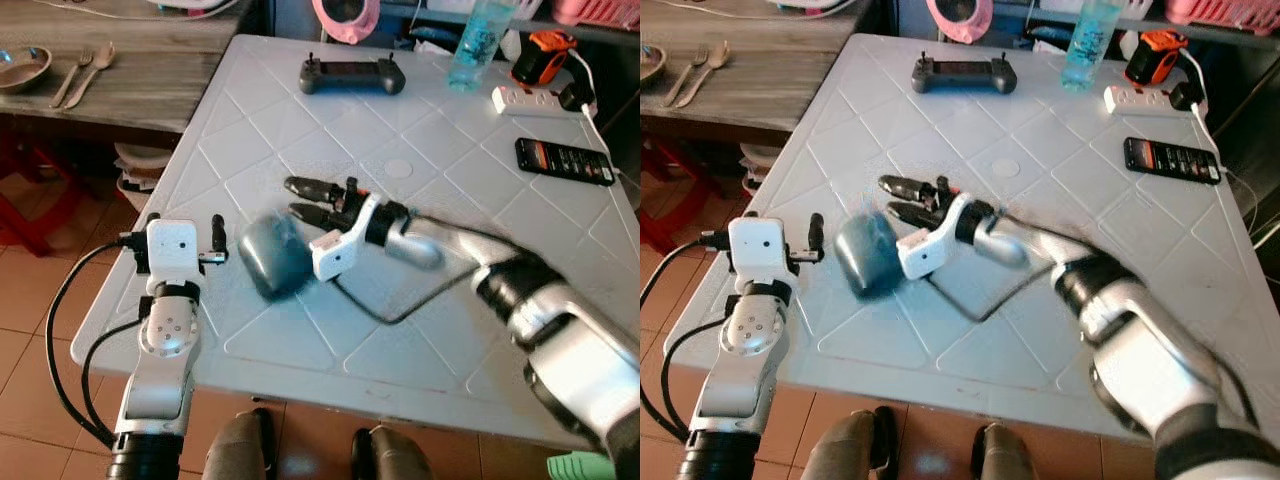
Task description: Setting the table
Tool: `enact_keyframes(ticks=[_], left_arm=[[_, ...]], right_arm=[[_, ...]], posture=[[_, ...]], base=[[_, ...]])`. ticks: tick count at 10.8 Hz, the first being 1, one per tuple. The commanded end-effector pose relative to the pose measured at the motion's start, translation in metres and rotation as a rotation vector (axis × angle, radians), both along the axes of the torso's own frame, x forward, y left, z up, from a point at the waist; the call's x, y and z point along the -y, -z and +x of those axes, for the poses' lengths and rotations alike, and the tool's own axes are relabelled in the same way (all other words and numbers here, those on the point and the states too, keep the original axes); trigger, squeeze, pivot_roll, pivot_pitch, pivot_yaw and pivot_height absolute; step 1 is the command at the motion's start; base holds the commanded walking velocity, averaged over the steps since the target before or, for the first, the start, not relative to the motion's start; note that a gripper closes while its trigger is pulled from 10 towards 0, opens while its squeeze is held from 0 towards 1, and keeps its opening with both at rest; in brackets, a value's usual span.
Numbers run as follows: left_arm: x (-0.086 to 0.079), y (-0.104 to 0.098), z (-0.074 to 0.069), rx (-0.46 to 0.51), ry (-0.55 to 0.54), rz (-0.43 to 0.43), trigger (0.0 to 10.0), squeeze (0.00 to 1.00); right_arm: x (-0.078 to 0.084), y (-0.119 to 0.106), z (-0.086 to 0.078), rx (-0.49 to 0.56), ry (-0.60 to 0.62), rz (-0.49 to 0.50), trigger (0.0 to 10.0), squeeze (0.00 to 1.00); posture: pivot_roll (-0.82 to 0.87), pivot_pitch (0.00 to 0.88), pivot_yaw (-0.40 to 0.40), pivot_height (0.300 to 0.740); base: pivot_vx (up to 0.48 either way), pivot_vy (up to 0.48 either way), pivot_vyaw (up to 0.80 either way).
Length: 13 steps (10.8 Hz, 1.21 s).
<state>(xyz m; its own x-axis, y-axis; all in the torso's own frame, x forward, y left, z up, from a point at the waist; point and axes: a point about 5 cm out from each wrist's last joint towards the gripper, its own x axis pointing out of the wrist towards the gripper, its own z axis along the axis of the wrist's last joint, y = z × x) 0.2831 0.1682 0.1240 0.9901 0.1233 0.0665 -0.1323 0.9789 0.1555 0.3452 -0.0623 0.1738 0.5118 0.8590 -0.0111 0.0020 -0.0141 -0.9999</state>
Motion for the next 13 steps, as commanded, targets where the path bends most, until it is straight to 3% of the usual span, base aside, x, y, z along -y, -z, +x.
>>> enact_keyframes(ticks=[1,3,5,8,10,13], left_arm=[[-0.003,0.001,-0.002,-0.009,-0.009,-0.006,10.0,0.0],[-0.007,0.001,-0.004,-0.019,-0.017,-0.011,10.0,0.0],[-0.009,0.002,-0.006,-0.024,-0.019,-0.007,10.0,0.0],[-0.008,0.002,-0.007,-0.026,-0.023,-0.01,10.0,0.0],[-0.009,0.003,-0.009,-0.028,-0.022,-0.006,10.0,0.0],[-0.011,0.003,-0.01,-0.026,-0.028,0.0,10.0,0.0]], right_arm=[[0.005,-0.004,0.002,-0.013,0.03,0.032,10.0,0.0],[0.023,0.003,0.002,-0.173,0.139,0.187,10.0,0.0],[0.036,-0.003,-0.009,-0.327,0.083,0.271,10.0,0.0],[0.057,0.003,-0.018,-0.521,0.069,0.182,10.0,0.0],[0.056,0.013,-0.041,-0.647,-0.019,0.079,10.0,0.0],[0.057,0.008,-0.048,-0.689,-0.03,0.114,10.0,0.0]], posture=[[0.03,0.121,-0.01,0.74],[0.04,0.13,-0.004,0.74],[0.04,0.132,-0.004,0.74],[0.04,0.132,-0.005,0.74],[0.04,0.127,-0.003,0.74],[0.04,0.126,-0.005,0.74]], base=[[0.0,0.0,0.0],[0.0,0.0,0.0],[0.0,0.0,0.0],[0.0,0.0,0.0],[0.0,0.0,0.0],[0.0,0.0,0.0]])
